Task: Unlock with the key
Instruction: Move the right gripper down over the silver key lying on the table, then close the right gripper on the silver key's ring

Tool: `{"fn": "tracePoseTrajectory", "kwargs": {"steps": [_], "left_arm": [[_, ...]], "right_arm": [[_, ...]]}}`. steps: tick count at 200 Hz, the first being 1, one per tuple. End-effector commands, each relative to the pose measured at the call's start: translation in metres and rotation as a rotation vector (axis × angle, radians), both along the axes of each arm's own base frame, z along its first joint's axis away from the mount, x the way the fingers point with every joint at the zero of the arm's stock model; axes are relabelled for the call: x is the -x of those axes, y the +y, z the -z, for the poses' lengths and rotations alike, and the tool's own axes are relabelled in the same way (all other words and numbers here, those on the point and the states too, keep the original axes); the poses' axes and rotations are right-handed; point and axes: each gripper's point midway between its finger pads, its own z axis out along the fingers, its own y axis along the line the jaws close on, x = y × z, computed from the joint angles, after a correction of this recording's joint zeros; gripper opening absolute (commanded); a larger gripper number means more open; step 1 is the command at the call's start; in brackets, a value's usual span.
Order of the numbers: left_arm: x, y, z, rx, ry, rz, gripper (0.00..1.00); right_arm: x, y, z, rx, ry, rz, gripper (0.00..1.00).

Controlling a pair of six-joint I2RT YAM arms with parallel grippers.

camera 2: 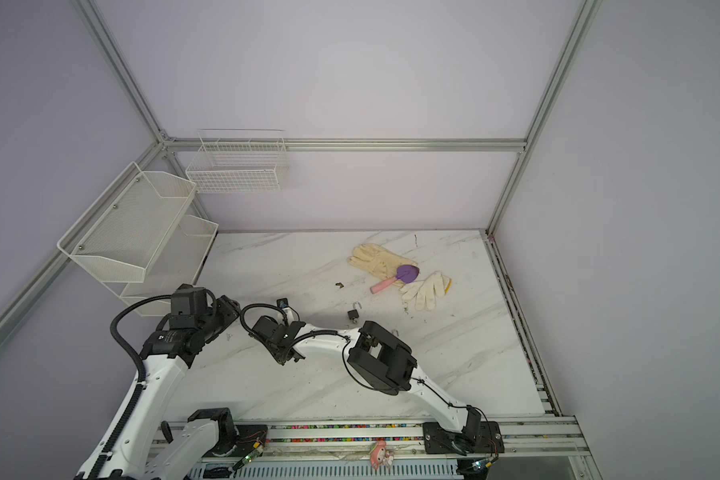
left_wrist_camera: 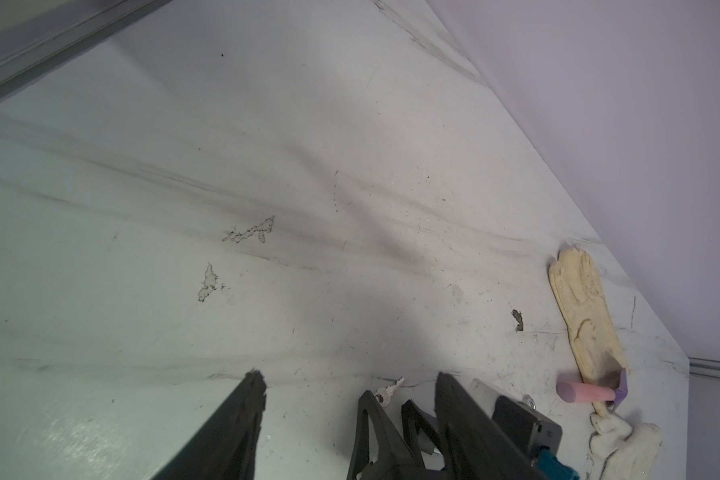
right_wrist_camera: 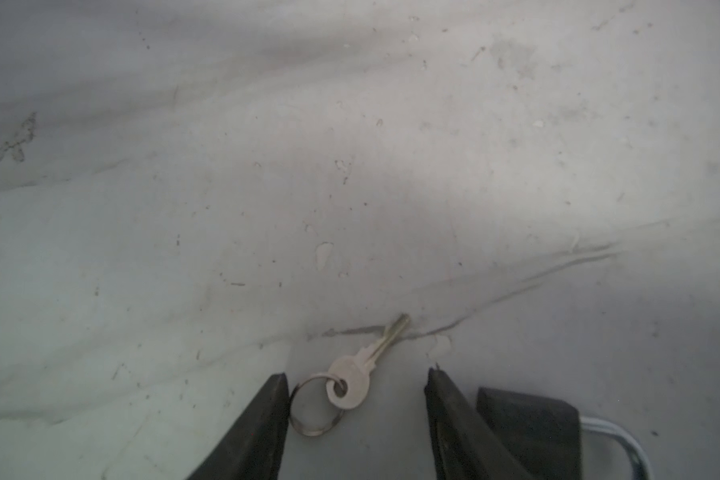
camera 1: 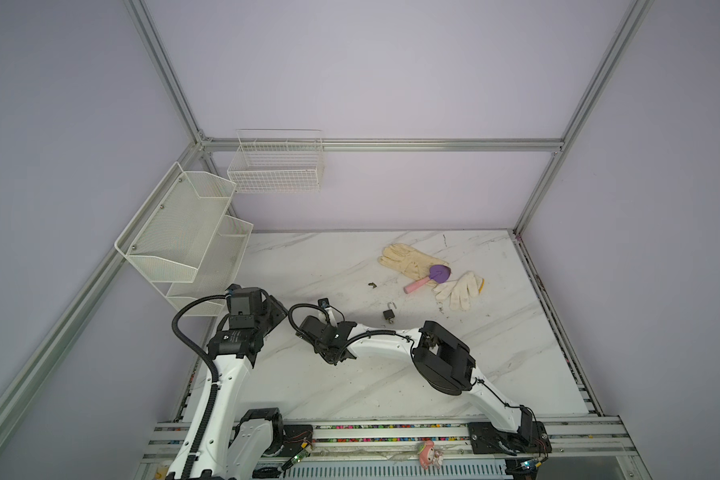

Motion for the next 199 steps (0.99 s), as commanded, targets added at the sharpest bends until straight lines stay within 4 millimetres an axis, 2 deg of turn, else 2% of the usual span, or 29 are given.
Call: {"fn": "tracePoseTrajectory", "kwargs": {"steps": [1, 23, 50, 87, 134, 154, 199], "left_arm": [[-0.001, -0.010, 0.006, 0.048, -0.023, 0.041, 0.66], [0.000, -0.017, 0.005, 0.081, -0.029, 0.061, 0.66], [-0.001, -0.021, 0.004, 0.104, -0.037, 0.075, 0.66], [-0.001, -0.019, -0.002, 0.089, -0.053, 0.073, 0.66], [-0.002, -0.019, -0.002, 0.090, -0.059, 0.068, 0.66], [-0.002, -0.019, -0.001, 0.093, -0.060, 0.065, 0.66], [-0.004, -0.019, 0.002, 0.094, -0.053, 0.065, 0.67]], "right_arm": [[0.010, -0.022, -0.009, 0.064, 0.010, -0.012, 0.56], [0.011, -0.032, -0.012, 0.052, 0.043, -0.038, 0.54], [0.013, -0.024, -0.016, 0.016, 0.057, -0.083, 0.53], [0.013, -0.013, -0.012, 0.015, 0.057, -0.151, 0.52], [0.001, -0.015, -0.003, 0.049, 0.049, -0.147, 0.49], [-0.002, -0.016, 0.001, 0.063, 0.045, -0.153, 0.44], [-0.005, -0.014, 0.011, 0.084, 0.049, -0.182, 0.41]]}}
